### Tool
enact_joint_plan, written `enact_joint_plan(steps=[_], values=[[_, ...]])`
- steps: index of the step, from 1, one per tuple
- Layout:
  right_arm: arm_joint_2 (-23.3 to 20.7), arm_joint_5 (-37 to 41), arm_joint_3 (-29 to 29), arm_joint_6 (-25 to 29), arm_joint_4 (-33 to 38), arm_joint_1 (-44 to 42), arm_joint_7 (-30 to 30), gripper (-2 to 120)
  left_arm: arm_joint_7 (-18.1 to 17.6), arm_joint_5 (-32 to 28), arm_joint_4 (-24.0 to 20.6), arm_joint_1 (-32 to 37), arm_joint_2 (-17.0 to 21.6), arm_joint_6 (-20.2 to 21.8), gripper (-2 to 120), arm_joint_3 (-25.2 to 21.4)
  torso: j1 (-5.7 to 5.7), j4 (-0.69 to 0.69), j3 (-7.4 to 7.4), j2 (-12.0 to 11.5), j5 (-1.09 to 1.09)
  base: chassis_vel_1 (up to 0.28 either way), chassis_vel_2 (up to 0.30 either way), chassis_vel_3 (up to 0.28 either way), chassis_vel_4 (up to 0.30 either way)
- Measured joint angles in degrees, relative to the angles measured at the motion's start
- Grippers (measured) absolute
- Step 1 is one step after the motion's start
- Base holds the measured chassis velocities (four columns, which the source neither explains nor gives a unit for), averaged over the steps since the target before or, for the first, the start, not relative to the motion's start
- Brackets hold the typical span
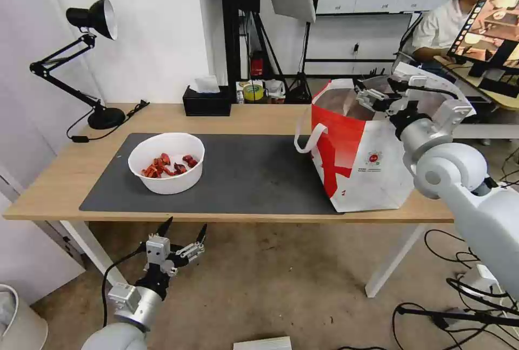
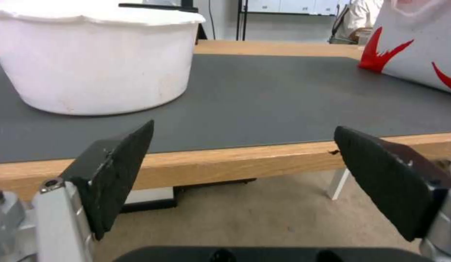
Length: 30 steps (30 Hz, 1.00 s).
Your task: Pick up the trash from the table and place it into the takeout bag.
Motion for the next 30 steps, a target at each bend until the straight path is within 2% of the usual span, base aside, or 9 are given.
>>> enact_joint_plan(steps=[14,18,21,25,30], values=[[0.12,-0.08,-3.24,-1.19,7.08,-1.28,-0.04,100,-0.02,0.24,-0.37,1.29,-0.62,-0.19,100,-1.36,0.00,0.01,0.00,0.00,-0.01,0.000,0.000,0.000,0.000],[-0.18,-1.11,-2.80,-1.38,10.91,-5.76,-0.02,100,-0.03,0.25,-0.59,1.38,-0.57,-0.22,100,-1.68,0.00,0.01,0.00,0.00,-0.01,0.000,0.000,0.000,0.000],[-0.73,-3.14,-0.30,-1.34,15.93,-13.27,-0.07,100,-0.05,0.24,-0.74,1.38,-0.51,-0.24,100,-1.81,0.00,-0.01,0.00,0.00,0.00,0.000,0.000,0.000,0.000],[-0.81,-4.97,1.92,-1.18,19.48,-18.59,-0.08,100,-0.06,0.23,-0.76,1.19,-0.50,-0.26,100,-1.81,-0.01,0.00,-0.01,0.01,0.00,0.000,0.000,0.000,0.000],[-0.85,-6.11,3.64,-0.96,21.32,-21.79,-0.28,100,-0.06,0.23,-0.89,1.06,-0.51,-0.26,100,-1.71,0.00,-0.01,-0.01,0.00,0.01,0.000,0.000,0.000,0.000]])
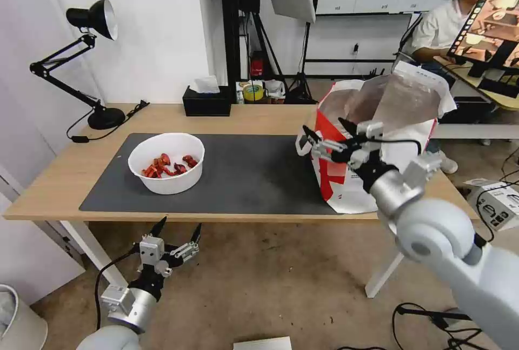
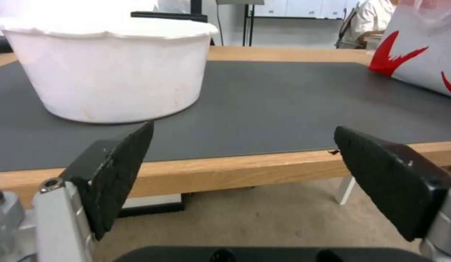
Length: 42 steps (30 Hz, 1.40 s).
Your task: Pick up the trash from the table and place it into the takeout bag.
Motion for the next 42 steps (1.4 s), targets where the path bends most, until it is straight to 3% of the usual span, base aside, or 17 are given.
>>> enact_joint_plan(steps=[13,21,42], values=[[-0.84,-0.83,1.31,1.83,0.63,-1.59,-1.27,100,-0.01,0.00,-0.36,0.43,-0.30,-0.14,100,-0.17,0.00,0.01,0.01,0.00,0.00,0.000,0.000,0.000,0.000],[-0.55,-3.29,2.96,1.96,1.69,-6.82,-1.31,100,-0.01,0.09,-0.33,0.32,-0.64,-0.19,100,-0.05,0.01,0.01,0.01,0.00,0.00,0.000,0.000,0.000,0.000],[10.08,-20.36,4.54,10.05,0.89,-30.10,-1.20,100,0.00,0.17,-0.05,0.49,-0.73,-0.45,100,0.08,0.00,0.01,0.00,0.00,-0.01,0.000,0.000,0.000,0.000]])
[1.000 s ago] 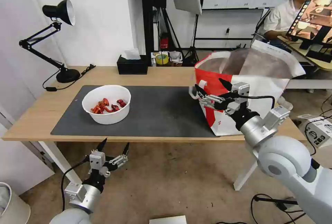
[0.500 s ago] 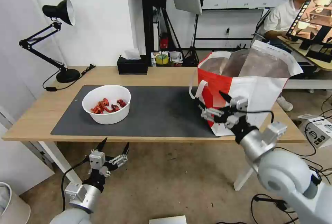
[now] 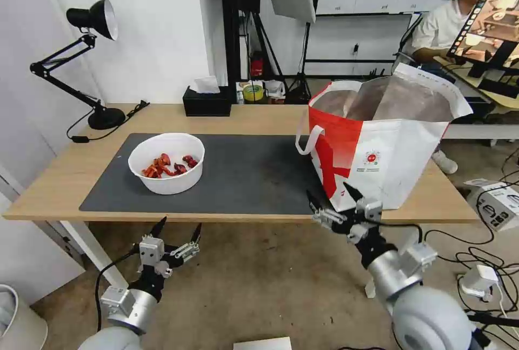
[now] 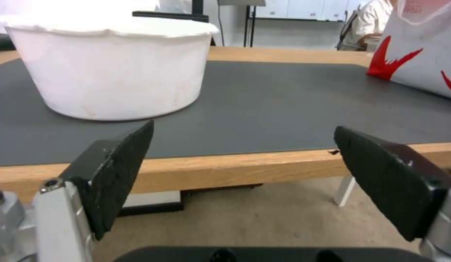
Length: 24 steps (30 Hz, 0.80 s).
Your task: Pick up the trash from the table and place it into the takeout bag.
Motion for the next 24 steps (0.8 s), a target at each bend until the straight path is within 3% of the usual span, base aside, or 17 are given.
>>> enact_joint_plan(steps=[9,24], values=[[4.19,-7.62,-1.51,3.95,-3.65,-4.46,1.64,100,0.01,0.25,0.64,-0.06,-0.33,-0.34,100,0.50,0.00,0.00,0.00,-0.01,0.01,0.000,0.000,0.000,0.000],[5.38,-7.77,-1.99,4.08,-6.73,-4.26,2.66,100,0.16,0.82,1.30,-0.15,-0.79,-0.80,100,0.92,0.00,0.00,0.00,-0.01,0.01,0.000,0.000,0.000,0.000]])
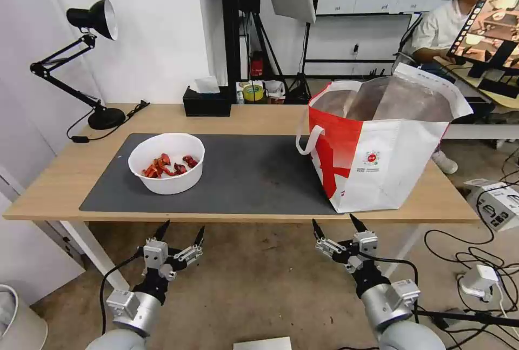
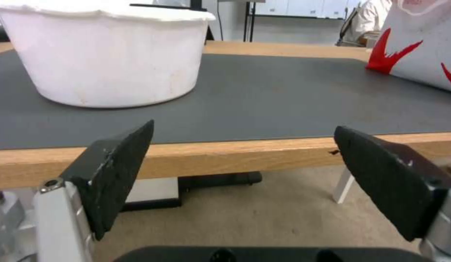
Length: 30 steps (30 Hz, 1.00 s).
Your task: Pick up the trash from the table and place it into the takeout bag.
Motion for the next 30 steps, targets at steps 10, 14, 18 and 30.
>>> enact_joint_plan(steps=[10,14,18,30], values=[[1.32,-0.31,-0.87,0.00,-1.68,-0.05,-0.16,100,0.02,-0.01,0.06,-0.03,0.08,-0.04,100,-0.15,0.00,0.00,0.00,0.00,0.00,0.000,0.000,0.000,0.000],[1.59,-0.50,-1.09,0.03,-1.89,-0.04,-0.21,100,0.02,-0.11,0.05,-0.02,0.15,-0.05,100,-0.36,0.00,0.00,0.00,0.00,0.00,0.000,0.000,0.000,0.000],[1.64,-0.73,-1.15,0.03,-1.89,-0.06,-0.21,100,0.02,-0.15,0.04,0.04,0.16,-0.05,100,-0.51,0.00,0.00,0.00,0.00,0.00,0.000,0.000,0.000,0.000],[1.63,-0.77,-1.19,-0.04,-1.77,-0.05,-0.18,100,-2.83,-3.59,-1.12,-3.59,2.33,2.12,100,-2.81,0.00,0.00,0.00,0.00,-0.01,0.000,0.000,0.000,0.000]])
